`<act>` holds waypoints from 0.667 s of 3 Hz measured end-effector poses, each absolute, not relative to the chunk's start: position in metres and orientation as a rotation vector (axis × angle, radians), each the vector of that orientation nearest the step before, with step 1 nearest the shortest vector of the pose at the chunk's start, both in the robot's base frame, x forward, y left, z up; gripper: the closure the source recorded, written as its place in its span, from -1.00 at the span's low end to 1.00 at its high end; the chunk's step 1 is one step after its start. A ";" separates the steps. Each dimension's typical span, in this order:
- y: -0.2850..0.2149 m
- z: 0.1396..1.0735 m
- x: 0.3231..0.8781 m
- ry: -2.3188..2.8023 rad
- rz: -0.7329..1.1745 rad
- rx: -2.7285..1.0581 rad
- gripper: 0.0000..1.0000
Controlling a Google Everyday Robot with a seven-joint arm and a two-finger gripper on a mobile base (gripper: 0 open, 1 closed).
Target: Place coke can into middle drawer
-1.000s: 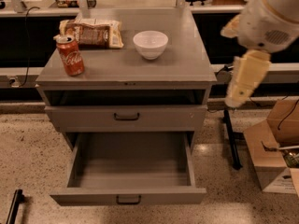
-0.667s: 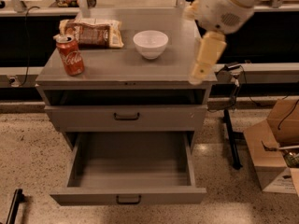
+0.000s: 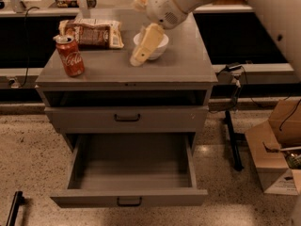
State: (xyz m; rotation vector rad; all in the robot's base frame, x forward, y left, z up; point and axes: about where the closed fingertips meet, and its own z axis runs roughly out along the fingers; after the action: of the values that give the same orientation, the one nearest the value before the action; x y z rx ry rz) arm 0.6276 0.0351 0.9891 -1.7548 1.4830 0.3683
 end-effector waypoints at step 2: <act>0.054 0.960 0.640 1.480 0.462 -1.666 -1.00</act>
Offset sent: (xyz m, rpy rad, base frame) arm 0.0521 0.0376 -0.0394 0.2915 -0.0095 -0.1221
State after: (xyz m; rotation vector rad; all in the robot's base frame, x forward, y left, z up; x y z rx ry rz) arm 0.6399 0.0544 0.9599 -1.6657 1.4801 0.4617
